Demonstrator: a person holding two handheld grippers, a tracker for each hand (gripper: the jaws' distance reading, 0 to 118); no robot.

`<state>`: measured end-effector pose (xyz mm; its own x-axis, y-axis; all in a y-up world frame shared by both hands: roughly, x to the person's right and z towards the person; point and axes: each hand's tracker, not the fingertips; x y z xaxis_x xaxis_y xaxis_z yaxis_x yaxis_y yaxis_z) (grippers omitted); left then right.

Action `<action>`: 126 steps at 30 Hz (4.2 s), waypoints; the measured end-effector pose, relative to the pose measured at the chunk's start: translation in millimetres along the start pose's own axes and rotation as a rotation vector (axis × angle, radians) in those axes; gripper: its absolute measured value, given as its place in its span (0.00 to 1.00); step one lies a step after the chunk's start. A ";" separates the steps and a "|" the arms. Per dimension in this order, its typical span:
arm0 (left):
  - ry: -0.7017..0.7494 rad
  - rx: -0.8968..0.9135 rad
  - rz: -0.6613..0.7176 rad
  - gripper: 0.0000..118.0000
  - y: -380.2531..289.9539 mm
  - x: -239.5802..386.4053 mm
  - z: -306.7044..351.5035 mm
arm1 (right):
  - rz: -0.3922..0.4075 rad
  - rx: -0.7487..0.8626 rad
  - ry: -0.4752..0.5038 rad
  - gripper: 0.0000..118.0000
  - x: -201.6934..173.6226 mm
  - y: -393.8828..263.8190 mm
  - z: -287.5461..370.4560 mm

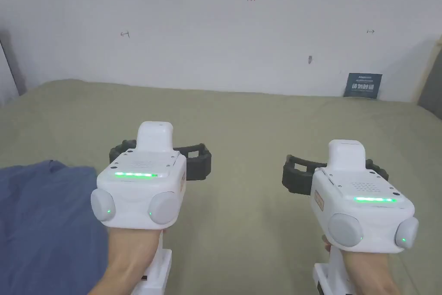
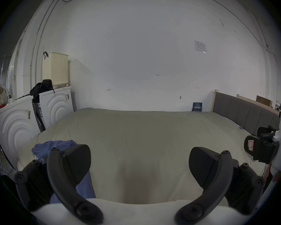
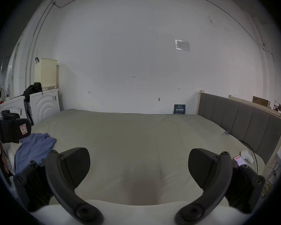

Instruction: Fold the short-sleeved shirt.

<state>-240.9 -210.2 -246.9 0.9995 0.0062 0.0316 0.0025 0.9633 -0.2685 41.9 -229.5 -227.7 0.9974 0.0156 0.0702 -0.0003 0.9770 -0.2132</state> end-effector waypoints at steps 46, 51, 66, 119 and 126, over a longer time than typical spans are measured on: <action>0.003 -0.013 0.000 1.00 -7.5 -0.2 3.5 | 0.003 -0.008 -0.012 1.00 -1.3 -4.7 6.0; 0.004 -0.011 -0.002 1.00 -8.9 -1.9 6.6 | 0.003 0.006 -0.011 1.00 -0.5 -4.5 7.1; -0.003 -0.004 0.005 1.00 -6.1 -0.7 9.7 | 0.003 -0.002 -0.019 1.00 -0.6 -6.9 7.0; -0.009 0.070 -0.010 1.00 -6.2 5.6 10.1 | 0.017 0.063 -0.009 1.00 -1.8 -5.2 12.1; -0.009 0.055 0.000 1.00 -7.7 1.9 6.9 | 0.030 0.078 -0.015 1.00 -2.3 -4.9 12.7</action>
<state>-239.2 -215.7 -238.1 0.9992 0.0085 0.0398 0.0003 0.9766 -0.2149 38.7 -231.7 -214.4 0.9957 0.0478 0.0792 -0.0364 0.9896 -0.1388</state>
